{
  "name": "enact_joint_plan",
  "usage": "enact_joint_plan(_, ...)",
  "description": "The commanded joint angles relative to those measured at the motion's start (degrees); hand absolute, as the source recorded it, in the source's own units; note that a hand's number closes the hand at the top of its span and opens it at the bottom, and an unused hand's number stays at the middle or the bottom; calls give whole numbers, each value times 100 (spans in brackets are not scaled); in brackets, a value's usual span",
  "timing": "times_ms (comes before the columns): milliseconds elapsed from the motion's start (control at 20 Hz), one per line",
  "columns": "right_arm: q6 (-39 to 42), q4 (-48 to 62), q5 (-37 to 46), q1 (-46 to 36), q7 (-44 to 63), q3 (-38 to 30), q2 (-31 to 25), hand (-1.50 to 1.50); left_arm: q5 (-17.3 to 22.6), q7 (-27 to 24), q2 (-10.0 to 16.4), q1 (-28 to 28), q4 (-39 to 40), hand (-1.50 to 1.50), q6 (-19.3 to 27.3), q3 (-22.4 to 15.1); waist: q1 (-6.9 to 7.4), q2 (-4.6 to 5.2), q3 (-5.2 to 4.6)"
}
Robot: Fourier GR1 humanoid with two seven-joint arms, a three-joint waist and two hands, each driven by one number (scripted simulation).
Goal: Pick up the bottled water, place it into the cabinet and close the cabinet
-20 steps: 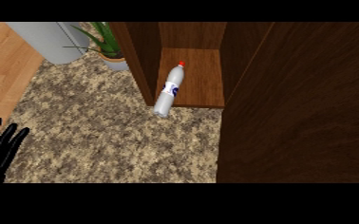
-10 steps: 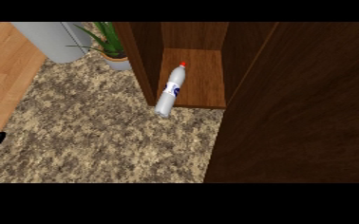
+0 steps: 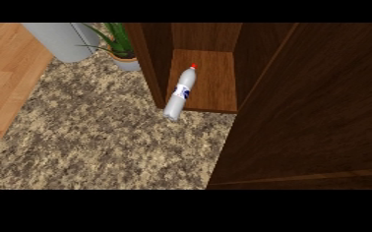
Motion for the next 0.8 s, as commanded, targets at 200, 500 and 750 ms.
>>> enact_joint_plan(200,-1185,63,842,-1226,749,623,1204,150,275,-31,181,192,70,-150,-457,350,98,50,22)
enact_joint_plan(500,-1292,744,700,-2040,1486,886,1803,150,356,-170,192,169,232,-150,-697,588,213,164,36)
enact_joint_plan(750,-858,1373,-234,-2835,1798,756,1997,150,523,-128,384,370,315,-150,-1166,801,462,216,59)
